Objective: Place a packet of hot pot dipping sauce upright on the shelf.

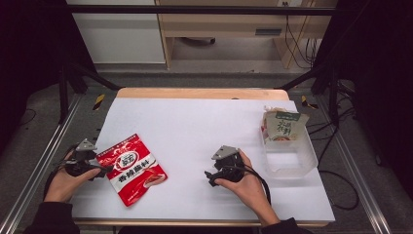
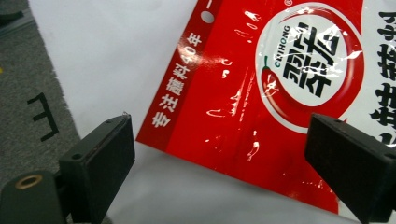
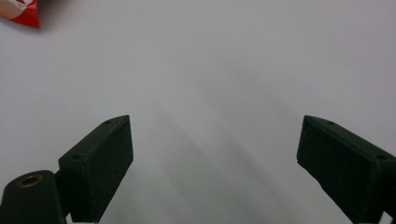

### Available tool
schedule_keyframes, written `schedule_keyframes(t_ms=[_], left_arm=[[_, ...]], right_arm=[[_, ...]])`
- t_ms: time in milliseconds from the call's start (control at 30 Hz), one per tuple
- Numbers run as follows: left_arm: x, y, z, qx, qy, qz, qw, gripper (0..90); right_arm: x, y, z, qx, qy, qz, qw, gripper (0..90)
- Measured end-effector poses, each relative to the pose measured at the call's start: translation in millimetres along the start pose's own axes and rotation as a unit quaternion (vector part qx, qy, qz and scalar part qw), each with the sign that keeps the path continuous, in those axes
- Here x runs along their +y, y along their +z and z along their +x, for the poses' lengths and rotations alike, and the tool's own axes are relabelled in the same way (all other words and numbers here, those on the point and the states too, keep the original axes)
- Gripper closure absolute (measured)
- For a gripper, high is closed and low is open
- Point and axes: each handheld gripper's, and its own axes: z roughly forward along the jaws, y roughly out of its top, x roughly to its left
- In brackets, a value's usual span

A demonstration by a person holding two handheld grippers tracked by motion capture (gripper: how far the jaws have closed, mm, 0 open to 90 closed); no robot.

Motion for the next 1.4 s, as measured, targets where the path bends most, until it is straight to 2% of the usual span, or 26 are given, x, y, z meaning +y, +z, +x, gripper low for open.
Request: schedule_keyframes(t_ms=[233,467,600,700,867,1000,1167,1267,1333,1400], left_arm=[[0.4,-2.2,-2.4,-0.007,0.004,0.002,1.0,11.6],[4.9,-14.2,-5.4,-0.02,-0.003,-0.015,0.9997,16.1],[7.5,-23.8,-4.9,-0.043,-0.009,-0.023,0.9988,22.8],[7.7,-29.4,-4.2,-0.06,-0.024,-0.037,0.9972,27.1],[7.8,-28.8,-6.5,-0.098,-0.025,-0.027,0.9945,35.5],[8.9,-18.2,-10.6,-0.09,-0.021,-0.014,0.9956,36.5],[9.0,-12.4,-12.0,-0.073,-0.022,-0.009,0.9971,51.8],[7.6,-10.1,-8.8,-0.063,-0.036,-0.014,0.9972,62.7],[5.4,-8.4,-5.4,-0.047,-0.038,-0.015,0.9981,69.9],[3.5,-7.3,-2.7,-0.041,-0.044,-0.015,0.9981,77.6]], right_arm=[[-0.3,0.0,-0.2,0.0,-0.001,0.001,1.0,11.2],[-0.9,0.8,-0.8,0.003,0.001,0.001,1.0,11.1],[-1.2,1.0,-0.9,0.004,-0.004,0.005,1.0,11.2],[-1.5,1.6,-0.3,0.005,-0.007,0.008,0.9999,11.3],[-2.1,2.3,-0.3,0.008,-0.01,0.01,0.9999,11.6],[-2.3,2.7,-0.6,0.009,-0.01,0.009,0.9999,11.7],[-2.1,2.2,-0.9,0.006,-0.009,0.009,0.9999,11.9],[-2.1,2.7,-0.7,0.005,-0.01,0.01,0.9999,11.9],[-2.2,2.9,-0.5,0.003,-0.013,0.01,0.9999,11.9],[-2.0,2.7,-0.2,0.002,-0.013,0.011,0.9999,12.0]])
